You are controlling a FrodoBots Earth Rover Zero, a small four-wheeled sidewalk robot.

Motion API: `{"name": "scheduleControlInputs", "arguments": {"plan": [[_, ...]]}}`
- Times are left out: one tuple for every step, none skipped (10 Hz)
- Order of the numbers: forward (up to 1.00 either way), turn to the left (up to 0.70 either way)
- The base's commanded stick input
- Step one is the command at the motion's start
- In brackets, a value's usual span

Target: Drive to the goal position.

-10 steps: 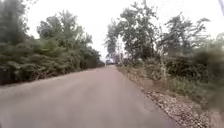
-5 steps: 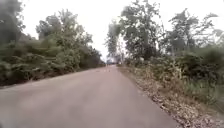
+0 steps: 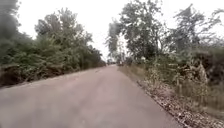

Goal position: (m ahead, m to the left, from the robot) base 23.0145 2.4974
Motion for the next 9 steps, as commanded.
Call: {"name": "scheduleControlInputs", "arguments": {"plan": [[1.0,0.0],[1.0,0.0],[1.0,0.0],[1.0,0.0],[1.0,0.0],[1.0,0.0],[1.0,0.0],[1.0,0.0],[1.0,0.0]]}}
